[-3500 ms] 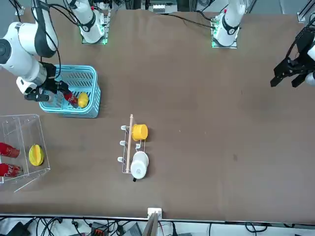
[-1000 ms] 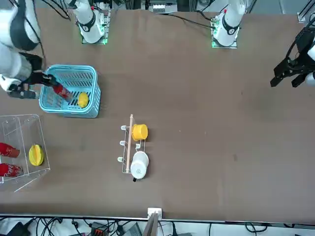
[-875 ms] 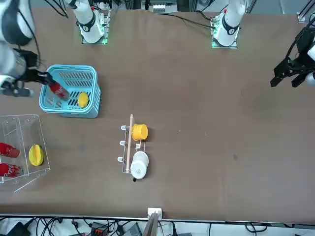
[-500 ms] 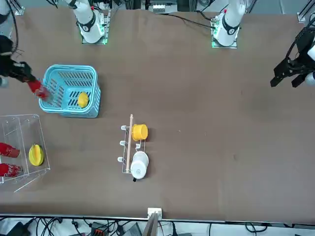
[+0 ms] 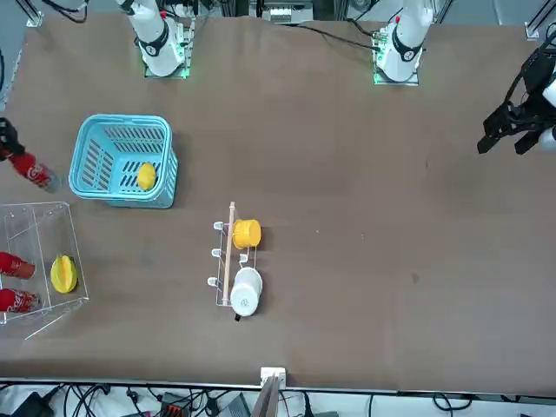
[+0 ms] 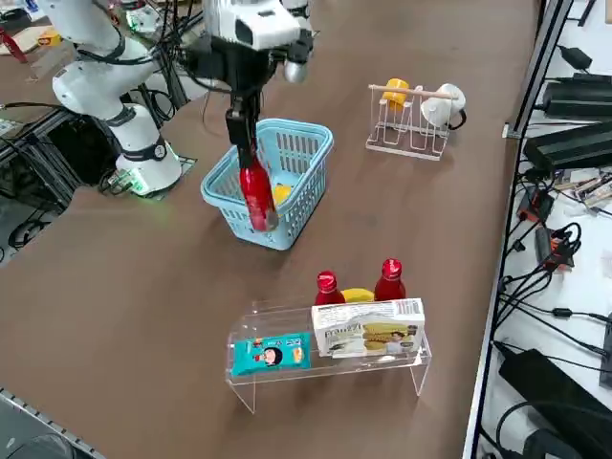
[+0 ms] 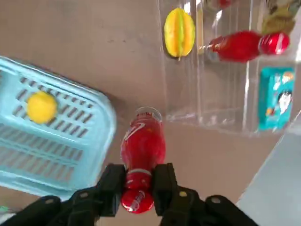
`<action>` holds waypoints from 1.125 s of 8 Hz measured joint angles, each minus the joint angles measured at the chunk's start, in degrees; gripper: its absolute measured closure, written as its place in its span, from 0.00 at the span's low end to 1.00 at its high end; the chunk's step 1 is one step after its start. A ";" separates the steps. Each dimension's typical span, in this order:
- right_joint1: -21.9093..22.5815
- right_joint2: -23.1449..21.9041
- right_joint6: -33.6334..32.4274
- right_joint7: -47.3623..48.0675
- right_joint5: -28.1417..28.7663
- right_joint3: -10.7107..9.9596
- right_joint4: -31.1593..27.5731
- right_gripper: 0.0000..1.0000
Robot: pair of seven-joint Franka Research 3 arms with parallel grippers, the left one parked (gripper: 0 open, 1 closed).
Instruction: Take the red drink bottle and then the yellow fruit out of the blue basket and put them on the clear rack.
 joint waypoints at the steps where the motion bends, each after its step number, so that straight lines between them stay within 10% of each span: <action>1: -2.12 3.07 1.82 -6.17 -0.05 -0.04 2.40 0.63; 9: -8.85 16.68 9.32 -25.44 -0.08 -0.07 13.65 0.63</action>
